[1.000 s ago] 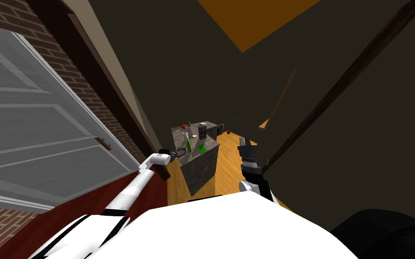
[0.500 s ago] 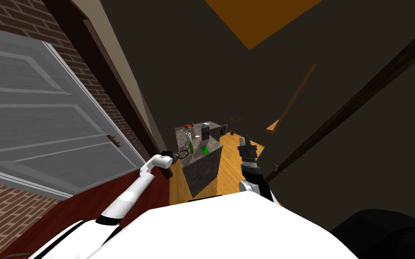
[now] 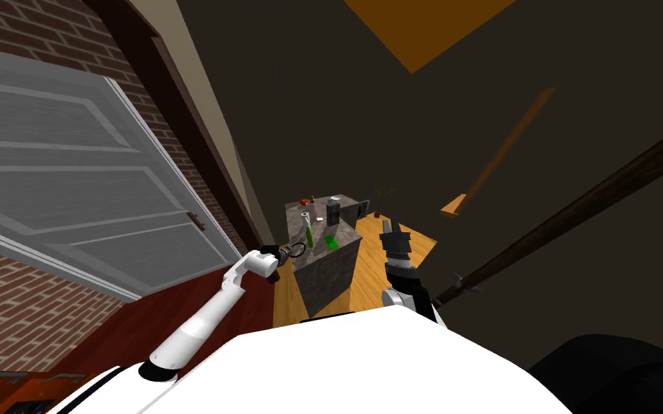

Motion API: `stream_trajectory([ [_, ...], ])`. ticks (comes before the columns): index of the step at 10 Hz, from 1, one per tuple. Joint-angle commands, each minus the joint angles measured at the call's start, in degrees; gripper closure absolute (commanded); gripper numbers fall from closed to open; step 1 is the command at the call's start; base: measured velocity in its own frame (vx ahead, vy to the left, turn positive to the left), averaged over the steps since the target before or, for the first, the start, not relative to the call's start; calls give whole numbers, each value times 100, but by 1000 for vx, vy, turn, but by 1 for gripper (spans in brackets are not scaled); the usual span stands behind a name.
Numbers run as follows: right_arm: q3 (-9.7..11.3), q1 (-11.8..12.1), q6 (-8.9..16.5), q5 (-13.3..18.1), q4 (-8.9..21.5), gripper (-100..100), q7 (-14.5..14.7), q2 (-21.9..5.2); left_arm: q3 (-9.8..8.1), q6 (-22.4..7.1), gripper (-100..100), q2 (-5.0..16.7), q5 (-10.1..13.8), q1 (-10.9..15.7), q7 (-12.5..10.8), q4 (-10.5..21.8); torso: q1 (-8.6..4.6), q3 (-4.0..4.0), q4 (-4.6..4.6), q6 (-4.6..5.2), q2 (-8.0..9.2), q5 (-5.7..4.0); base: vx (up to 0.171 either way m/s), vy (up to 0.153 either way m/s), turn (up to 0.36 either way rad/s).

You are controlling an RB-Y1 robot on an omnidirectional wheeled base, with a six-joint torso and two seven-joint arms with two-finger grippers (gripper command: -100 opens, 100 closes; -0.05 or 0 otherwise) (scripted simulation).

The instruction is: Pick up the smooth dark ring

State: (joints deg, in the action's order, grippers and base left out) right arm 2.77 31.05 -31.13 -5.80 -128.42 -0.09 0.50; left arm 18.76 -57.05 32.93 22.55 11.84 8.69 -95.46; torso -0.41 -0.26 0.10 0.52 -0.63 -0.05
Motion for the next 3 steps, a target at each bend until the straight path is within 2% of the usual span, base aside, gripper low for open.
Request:
stream_trajectory([
  [1,0,0,0,0,0,0,0,0,49,-42,100,-14,-28,-1,-53,-177,0,0,0,0,0,0,22,-5,-12],
  [2,0,-1,0,0,0,0,0,0,37,-16,100,-6,-25,-30,-38,-117,-2,7,4,4,10,0,6,-2,-13],
  [3,0,-1,0,0,0,0,0,0,42,-16,0,-11,-27,-28,-46,-131,1,11,5,1,18,-1,0,0,0],
])
